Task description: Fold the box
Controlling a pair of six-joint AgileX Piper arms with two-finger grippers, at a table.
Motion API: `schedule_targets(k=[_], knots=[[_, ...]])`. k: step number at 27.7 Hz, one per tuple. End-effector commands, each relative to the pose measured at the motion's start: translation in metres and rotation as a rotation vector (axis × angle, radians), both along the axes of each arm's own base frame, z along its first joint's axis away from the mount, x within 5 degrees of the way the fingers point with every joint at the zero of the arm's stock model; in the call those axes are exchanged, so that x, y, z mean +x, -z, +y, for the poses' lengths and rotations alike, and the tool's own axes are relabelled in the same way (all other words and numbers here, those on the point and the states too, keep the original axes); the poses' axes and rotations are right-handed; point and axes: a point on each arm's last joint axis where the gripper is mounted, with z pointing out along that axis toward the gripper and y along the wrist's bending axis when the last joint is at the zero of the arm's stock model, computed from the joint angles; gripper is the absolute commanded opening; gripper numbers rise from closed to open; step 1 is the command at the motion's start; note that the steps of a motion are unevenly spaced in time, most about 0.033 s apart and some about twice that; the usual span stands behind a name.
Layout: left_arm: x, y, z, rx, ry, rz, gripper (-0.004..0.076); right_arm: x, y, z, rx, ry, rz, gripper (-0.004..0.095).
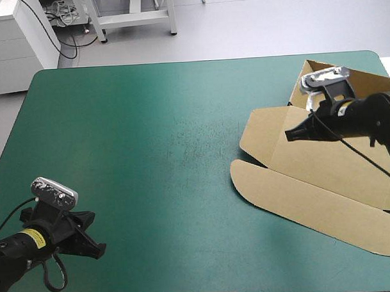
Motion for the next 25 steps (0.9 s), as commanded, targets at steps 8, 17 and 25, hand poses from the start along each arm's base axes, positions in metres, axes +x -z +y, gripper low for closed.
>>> schedule_targets(k=[8,17,25], knots=[[0.003,-0.011,-0.002,-0.041,0.002,-0.069,-0.0008,-0.085,0.001,-0.012,0.024,0.003,-0.174,-0.0016],[-0.008,-0.002,-0.002,-0.058,0.015,-0.022,-0.0008,-0.139,0.039,-0.019,0.000,-0.023,-0.194,-0.0016],[-0.023,0.035,0.003,-0.035,0.041,0.002,-0.0008,-0.174,0.089,-0.025,0.005,-0.015,-0.254,-0.0016]])
